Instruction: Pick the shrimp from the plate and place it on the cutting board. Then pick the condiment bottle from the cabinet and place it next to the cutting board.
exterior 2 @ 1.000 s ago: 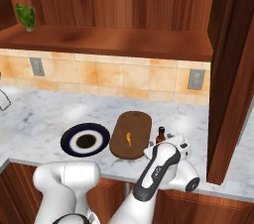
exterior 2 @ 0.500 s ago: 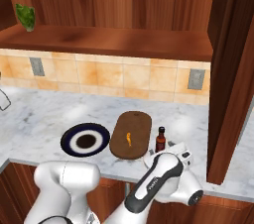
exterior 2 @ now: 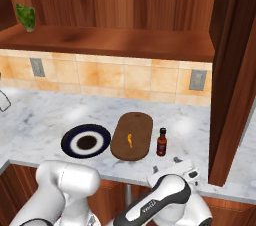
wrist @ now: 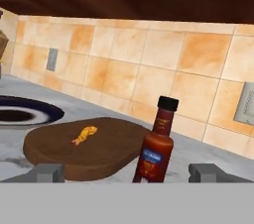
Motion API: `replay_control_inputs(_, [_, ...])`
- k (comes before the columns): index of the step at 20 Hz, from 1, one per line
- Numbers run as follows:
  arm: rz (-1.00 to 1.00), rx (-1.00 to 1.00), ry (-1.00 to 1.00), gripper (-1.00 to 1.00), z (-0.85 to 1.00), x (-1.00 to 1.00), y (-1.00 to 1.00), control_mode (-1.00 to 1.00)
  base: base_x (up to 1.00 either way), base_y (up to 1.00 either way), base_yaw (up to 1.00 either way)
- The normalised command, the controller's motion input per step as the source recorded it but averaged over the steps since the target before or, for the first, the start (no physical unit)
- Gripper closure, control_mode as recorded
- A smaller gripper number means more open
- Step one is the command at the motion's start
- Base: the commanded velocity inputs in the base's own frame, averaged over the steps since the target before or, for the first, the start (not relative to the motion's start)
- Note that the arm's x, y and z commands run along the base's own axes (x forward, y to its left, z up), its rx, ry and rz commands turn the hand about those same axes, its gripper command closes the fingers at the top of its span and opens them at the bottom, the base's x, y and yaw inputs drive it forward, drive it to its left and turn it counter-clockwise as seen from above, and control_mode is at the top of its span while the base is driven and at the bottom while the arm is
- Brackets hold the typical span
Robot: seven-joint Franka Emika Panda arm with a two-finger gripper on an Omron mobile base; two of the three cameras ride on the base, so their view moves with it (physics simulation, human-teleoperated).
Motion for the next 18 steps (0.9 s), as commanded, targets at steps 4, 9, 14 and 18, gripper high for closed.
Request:
replay_control_inputs(4, [0.0, 0.0, 0.0, -1.0, 0.01, -0.47, -0.42, -1.0, 0.0, 0.0, 0.0])
replay_control_inputs(9, [0.0, 0.0, 0.0, -1.0, 0.13, -0.45, -0.36, -1.0, 0.0, 0.0, 0.0])
replay_control_inputs(14, [0.0, 0.0, -0.01, -1.0, 0.27, -0.39, -0.35, -1.0, 0.0, 0.0, 0.0])
replay_control_inputs(18, [0.0, 0.0, 0.0, -1.0, 0.33, -0.35, -0.39, -1.0, 0.0, 0.0, 0.0])
